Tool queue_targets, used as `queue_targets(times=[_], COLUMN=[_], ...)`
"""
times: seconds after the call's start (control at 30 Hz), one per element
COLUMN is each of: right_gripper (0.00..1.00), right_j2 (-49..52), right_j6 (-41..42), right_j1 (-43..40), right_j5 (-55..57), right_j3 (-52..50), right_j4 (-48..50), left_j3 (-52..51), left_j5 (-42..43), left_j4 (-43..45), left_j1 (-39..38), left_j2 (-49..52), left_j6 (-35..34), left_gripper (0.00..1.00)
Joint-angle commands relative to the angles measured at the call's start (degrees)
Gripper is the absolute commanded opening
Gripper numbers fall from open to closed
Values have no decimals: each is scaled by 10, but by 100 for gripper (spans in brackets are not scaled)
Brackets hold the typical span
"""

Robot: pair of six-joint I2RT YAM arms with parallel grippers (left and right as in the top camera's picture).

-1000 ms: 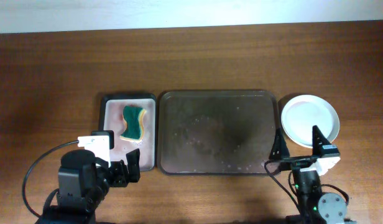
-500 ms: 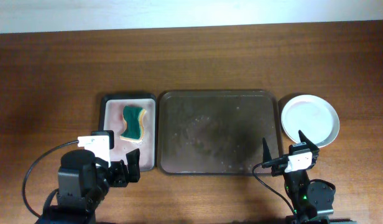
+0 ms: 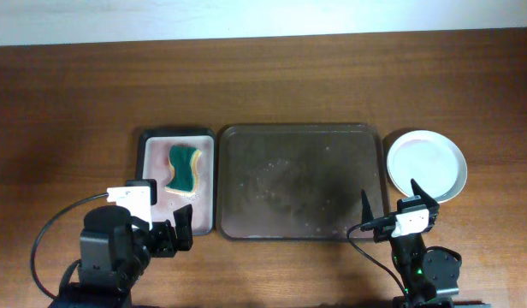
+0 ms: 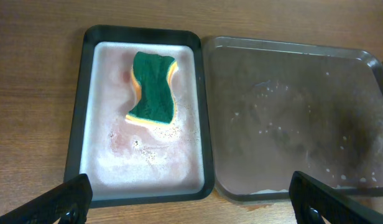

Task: Clean dirty plates on tray and stack at the side

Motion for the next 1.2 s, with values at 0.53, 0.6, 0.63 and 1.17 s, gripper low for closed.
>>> queue_targets(times=[0.53,0.6,0.63,1.17], right_gripper=[99,99,99,99], right_j2=[-5,-5,-5,-5], right_j6=[0,0,0,0], right_j1=[-4,-4,-4,-4], right_j5=[-9,-9,-9,-9], right_j3=[-3,-3,-3,-3], right_j4=[-2,-2,-2,-2], left_j3=[-462,-462,-462,-462], left_j5=[-26,-23,-23,-23], left_j4=[583,536,493,491], left_j1=[12,12,12,12], left_j2=[-350,-350,-350,-350], left_j6=[131,151,151,151], left_gripper=[99,99,99,99])
